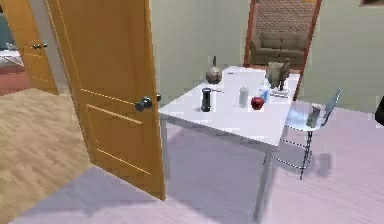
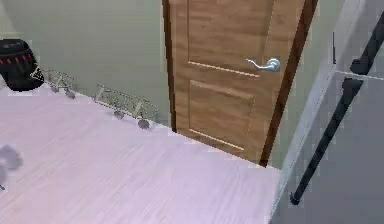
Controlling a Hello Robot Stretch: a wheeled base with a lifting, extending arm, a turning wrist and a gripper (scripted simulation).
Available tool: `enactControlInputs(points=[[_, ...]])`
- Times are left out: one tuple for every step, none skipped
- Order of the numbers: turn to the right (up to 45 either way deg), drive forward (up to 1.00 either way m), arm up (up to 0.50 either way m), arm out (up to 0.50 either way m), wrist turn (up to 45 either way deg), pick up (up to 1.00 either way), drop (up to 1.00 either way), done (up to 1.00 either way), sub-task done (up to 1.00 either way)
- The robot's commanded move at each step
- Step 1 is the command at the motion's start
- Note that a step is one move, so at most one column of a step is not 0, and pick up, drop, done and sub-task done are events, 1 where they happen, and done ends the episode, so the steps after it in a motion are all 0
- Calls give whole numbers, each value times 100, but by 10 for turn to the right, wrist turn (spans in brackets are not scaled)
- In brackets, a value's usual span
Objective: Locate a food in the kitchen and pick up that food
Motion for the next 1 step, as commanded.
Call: enactControlInputs(points=[[300,0,0,0,0,0,0,0,0]])
